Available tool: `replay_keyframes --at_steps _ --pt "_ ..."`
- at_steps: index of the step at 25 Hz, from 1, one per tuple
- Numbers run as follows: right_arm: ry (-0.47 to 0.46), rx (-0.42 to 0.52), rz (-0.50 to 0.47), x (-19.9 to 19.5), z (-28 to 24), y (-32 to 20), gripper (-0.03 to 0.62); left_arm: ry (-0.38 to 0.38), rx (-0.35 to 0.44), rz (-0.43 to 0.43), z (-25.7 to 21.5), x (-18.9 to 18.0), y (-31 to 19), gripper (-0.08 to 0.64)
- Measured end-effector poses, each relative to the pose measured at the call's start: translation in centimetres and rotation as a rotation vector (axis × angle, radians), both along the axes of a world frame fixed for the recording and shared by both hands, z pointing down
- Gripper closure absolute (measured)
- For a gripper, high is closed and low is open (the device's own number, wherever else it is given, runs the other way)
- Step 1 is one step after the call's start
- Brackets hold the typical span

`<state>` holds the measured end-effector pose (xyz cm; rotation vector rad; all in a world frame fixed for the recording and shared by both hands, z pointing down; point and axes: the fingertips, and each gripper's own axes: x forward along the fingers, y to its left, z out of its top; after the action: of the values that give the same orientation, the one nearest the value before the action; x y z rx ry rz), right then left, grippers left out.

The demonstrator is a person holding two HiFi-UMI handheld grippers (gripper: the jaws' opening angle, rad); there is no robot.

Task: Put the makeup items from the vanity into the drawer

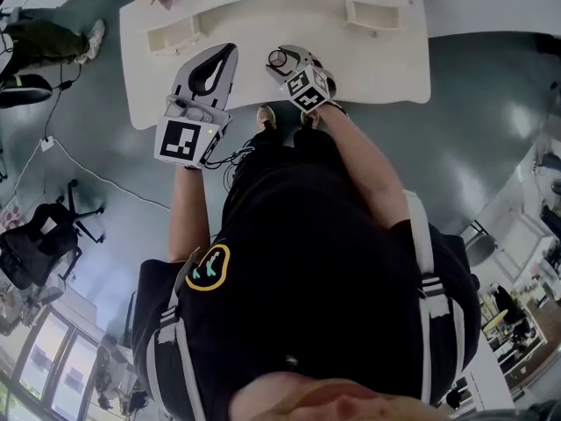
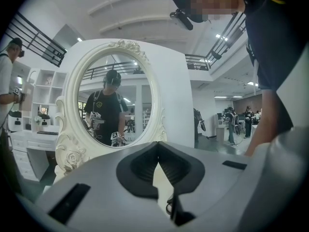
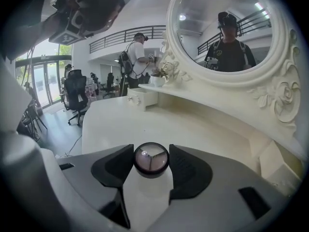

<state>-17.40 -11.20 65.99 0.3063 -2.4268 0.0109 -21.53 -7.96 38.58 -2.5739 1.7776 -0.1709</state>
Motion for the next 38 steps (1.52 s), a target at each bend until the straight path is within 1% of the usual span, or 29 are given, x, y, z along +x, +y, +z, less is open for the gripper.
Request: replay_keyframes --at_steps 7,10,13,17,22,25,28,30,34,38 --pt "-0.037 0.043 0.022 0.6 -2.9 -1.3 0.342 0.009 0.008 0.043 -0.2 1.5 -1.3 0.541" --pt "-0.065 0.077 0.052 1.3 -4.8 -2.2 0.342 0.012 0.008 0.071 0.0 2.1 -1.9 0.541" --pt "-0.086 0.113 0.095 2.9 -6.8 -3.5 0.342 0.017 0.008 0.114 0.4 3.2 -2.9 0.541" --pt "-0.091 0.150 0.175 6.6 -8.6 -5.4 0.342 0.025 0.024 0.201 0.3 6.4 -5.0 0.541" --pt "-0.083 0.192 0.298 13.6 -11.7 -6.9 0.342 0.032 0.051 0.338 -0.7 12.4 -7.3 0.541" --pt "-0.080 0.219 0.337 17.1 -13.5 -7.5 0.343 0.031 0.057 0.377 -1.0 15.0 -8.2 0.541" --pt "-0.095 0.231 0.364 19.6 -14.9 -8.1 0.343 0.024 0.054 0.385 -1.2 17.0 -8.8 0.541" --pt "-0.107 0.233 0.361 20.6 -15.3 -8.5 0.344 0.019 0.051 0.373 -1.2 18.1 -9.0 0.541" --pt "-0.134 0.239 0.329 21.7 -16.2 -9.1 0.344 0.002 0.046 0.338 -1.4 19.6 -9.3 0.541" --pt "-0.155 0.253 0.309 22.1 -17.1 -9.7 0.344 -0.006 0.048 0.314 -1.5 20.1 -9.7 0.541"
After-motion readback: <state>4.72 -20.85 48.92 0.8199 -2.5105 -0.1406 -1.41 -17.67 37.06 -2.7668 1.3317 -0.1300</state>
